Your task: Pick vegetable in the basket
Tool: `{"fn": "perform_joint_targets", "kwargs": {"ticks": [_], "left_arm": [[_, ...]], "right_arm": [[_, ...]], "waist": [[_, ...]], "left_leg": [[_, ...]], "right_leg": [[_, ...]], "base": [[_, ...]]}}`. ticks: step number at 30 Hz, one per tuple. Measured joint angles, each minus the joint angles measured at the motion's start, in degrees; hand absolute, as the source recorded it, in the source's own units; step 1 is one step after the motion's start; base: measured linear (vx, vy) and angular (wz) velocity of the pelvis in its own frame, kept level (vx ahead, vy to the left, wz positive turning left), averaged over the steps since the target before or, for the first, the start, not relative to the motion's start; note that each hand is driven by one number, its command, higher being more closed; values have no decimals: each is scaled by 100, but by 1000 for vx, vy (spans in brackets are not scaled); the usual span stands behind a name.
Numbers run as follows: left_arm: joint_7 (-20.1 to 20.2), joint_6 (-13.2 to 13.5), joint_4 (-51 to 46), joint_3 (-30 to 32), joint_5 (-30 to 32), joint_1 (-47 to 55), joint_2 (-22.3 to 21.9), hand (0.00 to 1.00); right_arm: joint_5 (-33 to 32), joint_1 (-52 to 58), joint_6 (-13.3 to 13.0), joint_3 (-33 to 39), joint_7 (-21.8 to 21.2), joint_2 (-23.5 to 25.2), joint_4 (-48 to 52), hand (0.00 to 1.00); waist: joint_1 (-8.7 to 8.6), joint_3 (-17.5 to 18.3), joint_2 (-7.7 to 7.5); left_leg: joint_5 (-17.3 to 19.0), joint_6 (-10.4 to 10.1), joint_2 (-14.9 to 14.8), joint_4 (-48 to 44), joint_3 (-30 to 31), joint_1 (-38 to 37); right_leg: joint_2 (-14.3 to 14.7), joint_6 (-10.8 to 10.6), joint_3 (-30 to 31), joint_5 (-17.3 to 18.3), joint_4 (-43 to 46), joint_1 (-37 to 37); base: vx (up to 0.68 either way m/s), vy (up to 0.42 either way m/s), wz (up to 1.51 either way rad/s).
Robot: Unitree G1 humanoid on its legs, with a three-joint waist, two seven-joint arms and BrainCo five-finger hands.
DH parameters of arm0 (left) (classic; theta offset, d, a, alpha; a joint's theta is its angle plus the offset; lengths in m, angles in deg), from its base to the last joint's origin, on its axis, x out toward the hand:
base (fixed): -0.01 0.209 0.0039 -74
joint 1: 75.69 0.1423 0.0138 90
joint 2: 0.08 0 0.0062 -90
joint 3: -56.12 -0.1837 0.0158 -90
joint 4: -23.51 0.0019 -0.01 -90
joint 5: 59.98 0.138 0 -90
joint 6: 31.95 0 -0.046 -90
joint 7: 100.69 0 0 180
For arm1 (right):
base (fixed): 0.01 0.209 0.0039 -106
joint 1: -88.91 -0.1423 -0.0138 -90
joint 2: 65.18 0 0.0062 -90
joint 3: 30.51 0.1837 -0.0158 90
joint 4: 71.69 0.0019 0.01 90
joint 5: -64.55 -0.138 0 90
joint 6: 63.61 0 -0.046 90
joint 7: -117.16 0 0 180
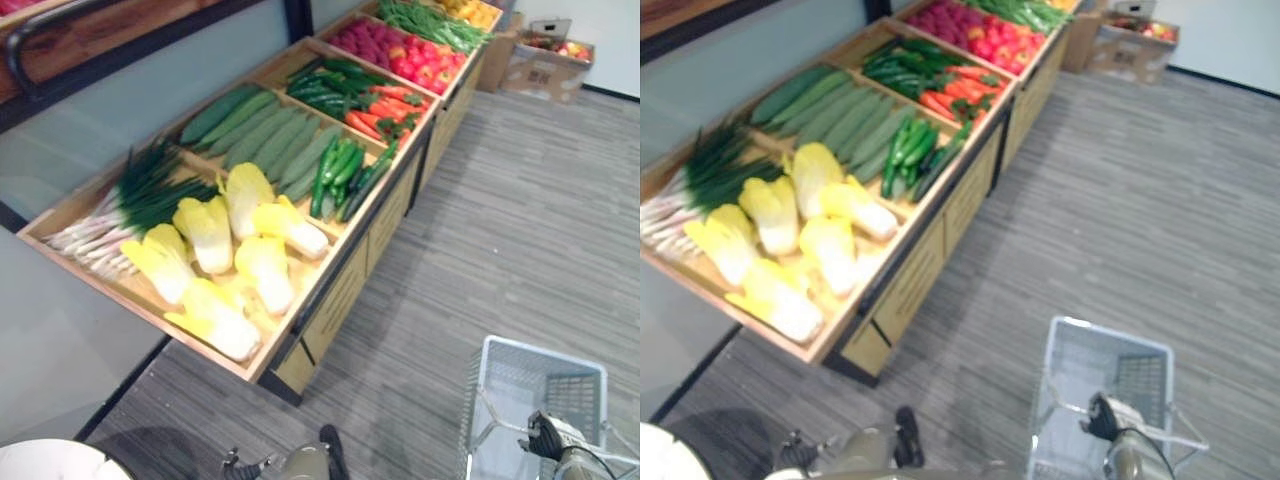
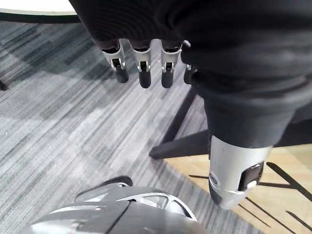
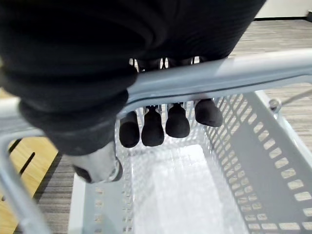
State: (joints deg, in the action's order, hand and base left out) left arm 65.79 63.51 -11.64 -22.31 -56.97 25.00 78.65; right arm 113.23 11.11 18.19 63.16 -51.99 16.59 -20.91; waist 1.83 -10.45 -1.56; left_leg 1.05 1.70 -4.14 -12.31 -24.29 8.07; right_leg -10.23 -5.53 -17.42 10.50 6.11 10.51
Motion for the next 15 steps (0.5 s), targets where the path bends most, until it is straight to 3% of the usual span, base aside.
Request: {"fn": "perform_joint_targets", "kwargs": {"ticks": [2,3,5,6,7,8,9,10,11,13,15], "left_arm": [[-3,-2,9,-18,18,41,-18,0],[-1,-9,38,-16,47,29,0,0],[-7,-60,165,-137,45,30,-5,0],[-8,-61,153,-253,44,26,119,0],[-7,-73,144,-300,33,32,211,0],[-6,-86,162,-325,30,33,255,0],[-7,-96,138,-360,29,47,291,0],[-10,-98,113,-384,29,38,313,0],[-17,-98,89,-393,28,43,367,0],[-20,-99,90,-385,19,3,408,0],[-40,-97,83,-280,-24,-167,425,0]], "right_arm": [[10,3,-21,-19,1,12,-2,100],[27,9,-21,-28,0,52,-25,100],[76,1,-1,-122,-2,63,-149,100],[74,76,16,-193,-16,173,-248,100],[74,124,9,-212,-25,208,-218,100],[73,162,39,-211,-37,269,-225,100],[70,243,49,-210,-36,317,-224,100],[70,263,55,-206,-35,341,-228,100],[70,271,54,-198,-33,392,-235,100],[69,288,55,-178,-19,408,-270,100],[59,348,80,-8,-6,461,-529,100]], "waist": [[-1,28,-16],[-1,40,-49],[-43,121,46],[-58,145,-117],[-94,151,-158],[-141,140,-220],[-230,144,-163],[-254,154,-126],[-277,140,-161],[-343,137,-224],[-328,146,-250]], "left_leg": [[85,-11,131,383,15,-198],[136,8,276,596,11,-312],[150,-22,452,1141,9,-583],[210,-121,613,1155,5,-802],[235,117,594,979,149,-775],[246,125,626,1004,218,-859],[255,151,570,1059,454,-998],[275,181,517,1041,488,-1030],[318,235,452,1002,689,-1032],[318,232,451,999,914,-1031],[301,89,438,935,1334,-923]], "right_leg": [[-65,-64,-2,47,216,-31],[-202,-197,1,161,482,-95],[-431,-371,163,157,1901,-706],[-717,-582,517,27,2914,-1183],[-721,-816,884,-372,3878,-1643],[-719,-830,1047,-678,4213,-1776],[-610,-803,1208,-1333,4691,-1985],[-575,-731,1258,-1217,4870,-2084],[-510,-612,1216,-614,4865,-2347],[-521,-527,1160,-371,4481,-2399],[-490,-457,1374,-326,3108,-2314]], "base": [[63,75,12],[10,104,19],[27,115,29],[163,67,46],[168,58,53],[171,2,72],[155,60,60],[167,48,70],[139,15,53],[142,-37,66],[164,-79,99]]}}
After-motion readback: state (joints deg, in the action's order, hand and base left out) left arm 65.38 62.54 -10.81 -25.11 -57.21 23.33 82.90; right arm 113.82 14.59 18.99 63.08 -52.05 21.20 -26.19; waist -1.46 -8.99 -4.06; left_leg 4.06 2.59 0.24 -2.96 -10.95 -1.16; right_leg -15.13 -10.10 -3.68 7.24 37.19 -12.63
